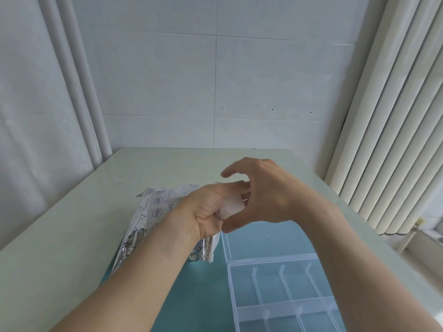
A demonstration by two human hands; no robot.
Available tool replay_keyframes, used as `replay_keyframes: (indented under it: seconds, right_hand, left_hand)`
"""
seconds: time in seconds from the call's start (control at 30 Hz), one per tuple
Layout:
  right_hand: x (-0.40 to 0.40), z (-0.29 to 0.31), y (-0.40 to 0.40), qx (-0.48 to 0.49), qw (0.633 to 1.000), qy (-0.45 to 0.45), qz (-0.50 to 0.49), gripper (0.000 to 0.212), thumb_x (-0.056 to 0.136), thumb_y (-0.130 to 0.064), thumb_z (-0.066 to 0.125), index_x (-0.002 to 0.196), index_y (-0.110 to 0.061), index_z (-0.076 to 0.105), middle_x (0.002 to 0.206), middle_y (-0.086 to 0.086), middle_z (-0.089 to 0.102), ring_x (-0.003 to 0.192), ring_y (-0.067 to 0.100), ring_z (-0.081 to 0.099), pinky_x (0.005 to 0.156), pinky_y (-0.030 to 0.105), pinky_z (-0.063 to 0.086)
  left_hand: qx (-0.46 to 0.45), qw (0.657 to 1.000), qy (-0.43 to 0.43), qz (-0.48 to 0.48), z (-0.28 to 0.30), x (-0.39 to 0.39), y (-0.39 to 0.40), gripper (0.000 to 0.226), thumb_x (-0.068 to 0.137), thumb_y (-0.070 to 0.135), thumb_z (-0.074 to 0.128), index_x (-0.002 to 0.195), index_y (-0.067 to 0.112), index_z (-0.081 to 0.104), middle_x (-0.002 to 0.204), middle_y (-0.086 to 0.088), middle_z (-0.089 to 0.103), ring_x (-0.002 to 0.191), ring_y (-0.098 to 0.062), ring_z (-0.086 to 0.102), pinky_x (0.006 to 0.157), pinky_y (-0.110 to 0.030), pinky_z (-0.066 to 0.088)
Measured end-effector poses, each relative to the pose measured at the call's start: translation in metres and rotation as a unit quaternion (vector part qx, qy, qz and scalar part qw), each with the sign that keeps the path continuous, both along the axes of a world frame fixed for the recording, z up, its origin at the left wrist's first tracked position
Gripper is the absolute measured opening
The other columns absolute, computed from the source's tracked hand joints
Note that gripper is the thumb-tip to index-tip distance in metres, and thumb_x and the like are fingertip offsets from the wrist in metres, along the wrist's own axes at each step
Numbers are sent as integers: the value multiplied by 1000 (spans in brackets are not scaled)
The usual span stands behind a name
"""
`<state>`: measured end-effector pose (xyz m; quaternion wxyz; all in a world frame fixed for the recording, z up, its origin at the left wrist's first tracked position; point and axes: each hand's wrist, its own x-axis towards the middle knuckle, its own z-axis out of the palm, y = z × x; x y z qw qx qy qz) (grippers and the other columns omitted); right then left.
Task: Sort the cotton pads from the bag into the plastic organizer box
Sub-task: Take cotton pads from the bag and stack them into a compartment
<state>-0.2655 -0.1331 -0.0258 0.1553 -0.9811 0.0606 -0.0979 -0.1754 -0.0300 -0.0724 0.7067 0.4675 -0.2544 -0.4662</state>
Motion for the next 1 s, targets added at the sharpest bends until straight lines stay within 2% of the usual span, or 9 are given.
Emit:
replay_keyframes:
  seconds: [0.07, 0.2, 0.27, 0.37, 0.53, 0.7, 0.8, 0.93, 1.0]
  right_hand:
    - [1, -1, -1, -13, 1000, 9, 8, 82, 51, -49, 95, 125, -34, 61, 108, -16, 62, 94, 5, 55, 80, 25, 50]
    - [3, -4, -2, -4, 1000, -19, 11, 82, 52, -46, 96, 125, -32, 61, 114, -18, 64, 98, 3, 55, 77, 21, 47]
    - [1, -1, -2, 9, 1000, -25, 13, 100, 49, -51, 96, 137, -33, 52, 126, -19, 60, 115, 5, 50, 90, 25, 45]
    - [-3, 0, -2, -10, 1000, -10, 7, 106, 49, -55, 94, 142, -35, 47, 123, -19, 63, 105, 5, 50, 86, 25, 39]
    - [-8, 0, -11, 48, 999, 3, 7, 76, 56, -54, 93, 124, -32, 67, 110, -20, 67, 94, -5, 60, 78, 11, 45]
    - [-27, -4, -28, 176, 983, 18, 46, 50, 76, -34, 87, 122, -27, 69, 110, -17, 72, 105, -3, 65, 92, 29, 56]
    - [-37, -8, -36, 229, 970, 51, 60, 38, 81, -13, 83, 117, -20, 72, 103, -8, 76, 100, 7, 70, 92, 30, 57]
    - [-48, -16, -41, 263, 958, 107, 50, 26, 88, -9, 76, 113, -11, 69, 101, -2, 76, 93, 21, 71, 93, 42, 52]
    - [-52, -19, -39, 327, 937, 110, 52, 24, 91, -7, 72, 113, -4, 65, 101, 6, 75, 88, 24, 68, 88, 43, 51]
  left_hand:
    - [4, 1000, 2, 5, 0, 2, -1, 11, 75, 5, 74, 82, 7, 67, 79, -8, 68, 75, -19, 67, 86, -35, 47]
    - [4, 1000, -4, 8, 3, -1, 0, 2, 70, 7, 66, 68, 8, 65, 65, -6, 63, 59, -16, 64, 61, -25, 51]
    - [15, 999, -27, 10, -2, 0, -3, 4, 79, 4, 64, 82, 4, 64, 73, -10, 63, 64, -19, 63, 56, -23, 51]
    - [19, 998, -53, 23, -7, 2, -6, 40, 71, 5, 75, 109, 1, 60, 100, -15, 56, 88, -27, 62, 74, -33, 51]
    - [30, 996, -81, 12, -6, -3, -6, 20, 66, 0, 76, 83, 4, 66, 88, -7, 57, 66, -14, 61, 53, -21, 48]
    - [71, 989, -112, -60, -3, -11, -4, 19, 87, -21, 48, 102, -22, 59, 117, -23, 61, 64, -14, 64, 51, -21, 45]
    - [93, 981, -153, -78, 0, -19, -1, 36, 85, -19, 53, 120, -14, 55, 109, -21, 58, 64, -20, 63, 53, -23, 49]
    - [117, 974, -175, -82, -3, -26, 7, 74, 89, -15, 59, 145, 9, 18, 116, -28, 61, 74, -31, 70, 53, -27, 52]
    - [117, 966, -192, -125, 1, -28, 13, 76, 86, -14, 58, 148, 3, 17, 112, -29, 59, 82, -36, 69, 53, -27, 51]
